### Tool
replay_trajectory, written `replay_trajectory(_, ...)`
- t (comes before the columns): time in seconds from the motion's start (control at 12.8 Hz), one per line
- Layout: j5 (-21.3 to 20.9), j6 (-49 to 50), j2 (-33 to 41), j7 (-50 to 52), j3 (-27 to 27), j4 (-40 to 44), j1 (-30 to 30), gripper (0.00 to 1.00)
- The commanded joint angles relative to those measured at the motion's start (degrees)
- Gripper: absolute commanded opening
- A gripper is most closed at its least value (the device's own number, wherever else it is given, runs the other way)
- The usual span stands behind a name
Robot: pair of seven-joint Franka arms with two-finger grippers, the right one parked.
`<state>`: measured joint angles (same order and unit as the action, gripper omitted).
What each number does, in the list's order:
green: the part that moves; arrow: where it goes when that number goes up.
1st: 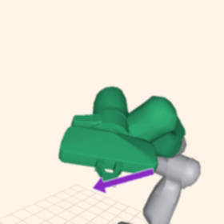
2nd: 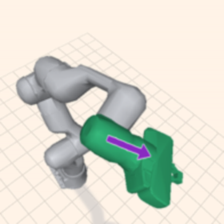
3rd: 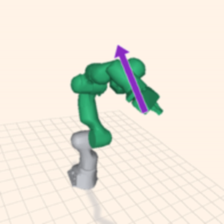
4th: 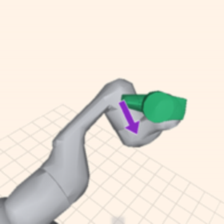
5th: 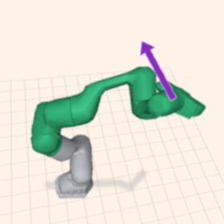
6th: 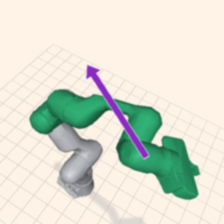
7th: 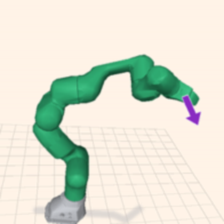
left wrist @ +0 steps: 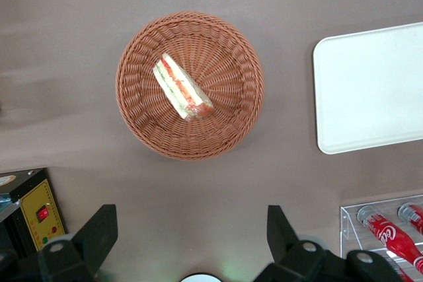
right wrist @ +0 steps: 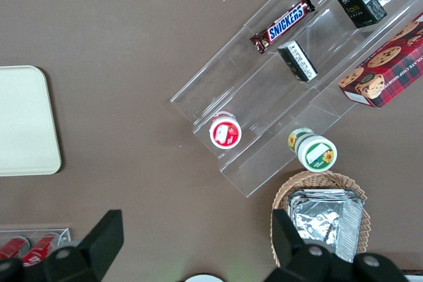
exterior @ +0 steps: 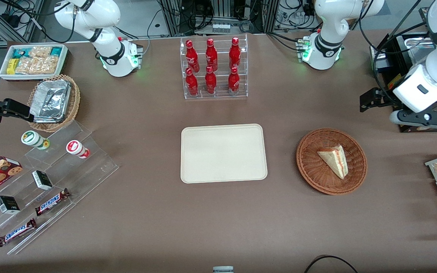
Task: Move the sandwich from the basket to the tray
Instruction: 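Move the left gripper down over the sandwich in the wicker basket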
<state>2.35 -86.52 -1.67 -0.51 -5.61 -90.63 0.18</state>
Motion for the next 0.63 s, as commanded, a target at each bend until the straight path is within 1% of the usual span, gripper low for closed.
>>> replay_trajectory(0.0, 0.73, -0.58, -0.79, -0.46, -0.02, 0.64, -0.79, 1.0)
replay_trajectory(0.24, -0.06, -0.84, -2.98, -0.46, -0.02, -0.6, -0.79, 1.0)
replay_trajectory(0.31, -1.28, -2.32, -3.17, -0.29, -0.02, -2.6, -0.79, 1.0)
replay_trajectory(0.55, -1.65, -10.23, -2.46, 0.33, -0.02, -10.95, -0.71, 1.0)
